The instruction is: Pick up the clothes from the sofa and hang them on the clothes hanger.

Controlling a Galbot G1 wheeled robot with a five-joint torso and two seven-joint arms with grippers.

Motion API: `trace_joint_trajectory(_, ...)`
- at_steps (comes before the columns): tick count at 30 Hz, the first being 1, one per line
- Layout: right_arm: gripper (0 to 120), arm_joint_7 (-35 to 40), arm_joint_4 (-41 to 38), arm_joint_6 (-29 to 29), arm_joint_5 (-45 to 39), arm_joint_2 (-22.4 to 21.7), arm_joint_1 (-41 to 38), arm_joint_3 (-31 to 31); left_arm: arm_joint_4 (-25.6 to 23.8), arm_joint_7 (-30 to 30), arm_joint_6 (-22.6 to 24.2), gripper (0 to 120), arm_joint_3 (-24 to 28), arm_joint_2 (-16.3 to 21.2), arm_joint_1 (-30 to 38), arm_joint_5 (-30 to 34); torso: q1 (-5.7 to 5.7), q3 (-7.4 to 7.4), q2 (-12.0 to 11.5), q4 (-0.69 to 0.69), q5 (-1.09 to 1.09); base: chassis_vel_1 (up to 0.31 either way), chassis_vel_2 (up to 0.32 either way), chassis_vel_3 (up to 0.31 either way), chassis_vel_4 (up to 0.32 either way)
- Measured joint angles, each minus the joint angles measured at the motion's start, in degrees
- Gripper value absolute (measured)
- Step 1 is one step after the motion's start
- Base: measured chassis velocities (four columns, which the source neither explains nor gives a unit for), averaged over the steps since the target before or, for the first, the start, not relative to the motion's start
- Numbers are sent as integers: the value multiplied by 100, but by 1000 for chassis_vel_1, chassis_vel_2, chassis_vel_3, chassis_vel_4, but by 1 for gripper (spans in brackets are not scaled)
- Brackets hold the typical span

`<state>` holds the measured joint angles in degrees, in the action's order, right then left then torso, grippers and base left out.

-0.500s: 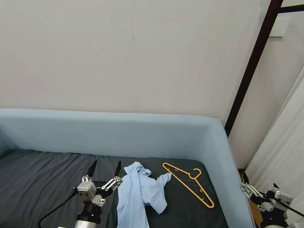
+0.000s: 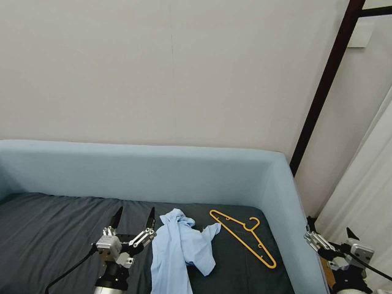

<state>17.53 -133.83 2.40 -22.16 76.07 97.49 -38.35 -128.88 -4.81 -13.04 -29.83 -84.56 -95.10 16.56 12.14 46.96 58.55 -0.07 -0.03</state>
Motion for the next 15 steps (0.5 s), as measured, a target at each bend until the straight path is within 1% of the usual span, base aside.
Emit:
trace_joint_trajectory(10,100,-92,21,40,108,-121,34,42,11,5,-4,100,2,-32,-14,-1,0,0,0,0,0,0,0,0,0)
trace_joint_trajectory(12,100,-104,82,35,41,-282,32,93,15,16,-4,100,-50,-30,-20,18,0,0,0,0,0,0,0,0,0)
trace_joint_trajectory(15,100,-139,221,-10,-184,-683,-27,140,-3,40,-74,100,-167,11,-91,19,0,0,0,0,0,0,0,0,0)
